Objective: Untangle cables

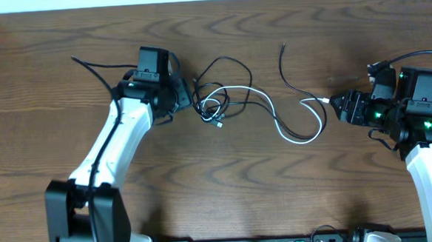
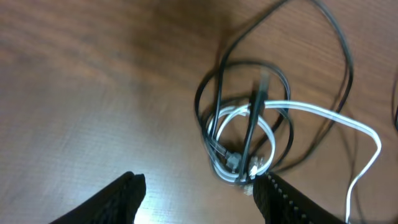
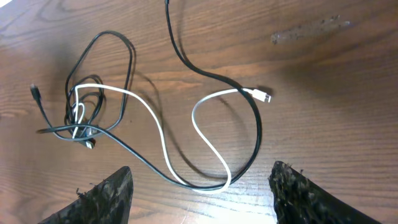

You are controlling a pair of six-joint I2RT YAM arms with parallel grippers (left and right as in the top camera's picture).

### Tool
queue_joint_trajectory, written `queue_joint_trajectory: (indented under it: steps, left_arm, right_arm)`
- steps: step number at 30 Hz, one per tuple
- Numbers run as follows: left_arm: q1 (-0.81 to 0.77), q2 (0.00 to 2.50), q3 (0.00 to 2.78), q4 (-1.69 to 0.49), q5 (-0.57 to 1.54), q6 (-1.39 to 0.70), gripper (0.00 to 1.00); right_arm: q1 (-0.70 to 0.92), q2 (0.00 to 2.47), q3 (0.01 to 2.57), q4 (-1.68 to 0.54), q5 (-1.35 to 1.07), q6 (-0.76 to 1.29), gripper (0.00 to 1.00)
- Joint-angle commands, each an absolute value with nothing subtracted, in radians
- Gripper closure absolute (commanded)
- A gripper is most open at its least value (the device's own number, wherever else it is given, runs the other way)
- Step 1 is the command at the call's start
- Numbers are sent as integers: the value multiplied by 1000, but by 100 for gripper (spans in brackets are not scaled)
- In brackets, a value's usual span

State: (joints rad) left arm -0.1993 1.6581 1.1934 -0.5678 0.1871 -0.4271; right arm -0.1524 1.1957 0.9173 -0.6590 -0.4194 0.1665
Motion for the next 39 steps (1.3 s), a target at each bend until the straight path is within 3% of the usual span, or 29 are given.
queue_joint_trajectory:
  steps: [1,7,15,34,38,39]
  left_arm:
    - [-199,1721,1195,-513,197,-490,38]
    - [-200,1810,1195,-465,193,-608,40]
    - [-200,1837,1195,-480,159,-670,53]
    - [-290,1954,1195,-455,138,-746,53]
    - [-294,1954,1195,-455,149,-746,85]
    - [-295,1954,1195,-456,150,-746,89]
  right_arm:
    - [-142,1197,932,-667,-432,147,34]
    - [-142,1197,932,-679,-421,147,34]
    - [-142,1197,932,-685,-417,147,33]
    - [-142,1197,932,-700,-418,148,34]
    - [-142,1197,932,-697,-418,148,34]
    - [-142,1197,932,-698,-418,148,34]
